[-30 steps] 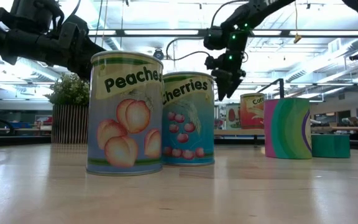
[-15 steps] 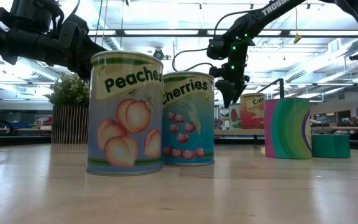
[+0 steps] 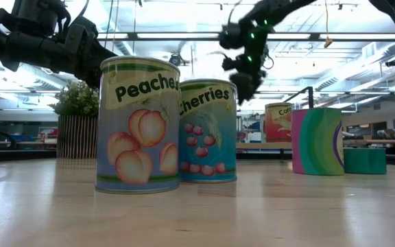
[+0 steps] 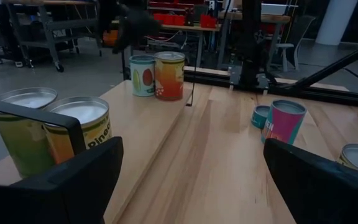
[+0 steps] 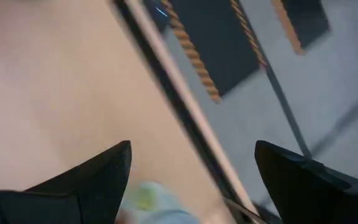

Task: Pick and place cans onto a shelf
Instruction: Put the canned cherries on the shelf

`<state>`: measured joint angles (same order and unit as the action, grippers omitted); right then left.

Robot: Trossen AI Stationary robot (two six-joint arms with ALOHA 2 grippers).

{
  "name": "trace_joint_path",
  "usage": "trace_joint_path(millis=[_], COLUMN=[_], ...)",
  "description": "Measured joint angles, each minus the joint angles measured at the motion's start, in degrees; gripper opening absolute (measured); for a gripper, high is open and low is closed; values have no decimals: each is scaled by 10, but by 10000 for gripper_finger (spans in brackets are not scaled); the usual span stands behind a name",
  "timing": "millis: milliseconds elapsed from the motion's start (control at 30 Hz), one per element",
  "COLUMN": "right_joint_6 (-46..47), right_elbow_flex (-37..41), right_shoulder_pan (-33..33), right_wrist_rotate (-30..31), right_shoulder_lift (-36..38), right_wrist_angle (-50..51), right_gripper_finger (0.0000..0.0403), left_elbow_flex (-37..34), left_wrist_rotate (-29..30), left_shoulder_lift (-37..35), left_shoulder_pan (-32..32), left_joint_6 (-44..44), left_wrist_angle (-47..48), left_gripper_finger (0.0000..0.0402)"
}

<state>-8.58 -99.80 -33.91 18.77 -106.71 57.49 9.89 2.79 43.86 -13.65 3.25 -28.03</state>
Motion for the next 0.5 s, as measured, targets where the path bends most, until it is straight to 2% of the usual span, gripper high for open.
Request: trace_joint_path(millis=[167,233,500], right_joint_6=[0,-1,-11], right_elbow_flex=[-3,10,69], right_shoulder_pan=[90,134,305], right_wrist_rotate=[-136,-165,-184], right_shoulder_lift=[1,1,1], right_wrist_angle=[-33,-56,-144], right_gripper_finger=[348,348,348], left_elbow_flex=[0,0,0], left_wrist_rotate=[0,0,0], left_shoulder_lift=[0,0,0], left_shoulder_pan=[0,0,0], left_joint_6=[0,0,0], left_wrist_angle=[0,1,9], left_gripper_finger=[396,396,396])
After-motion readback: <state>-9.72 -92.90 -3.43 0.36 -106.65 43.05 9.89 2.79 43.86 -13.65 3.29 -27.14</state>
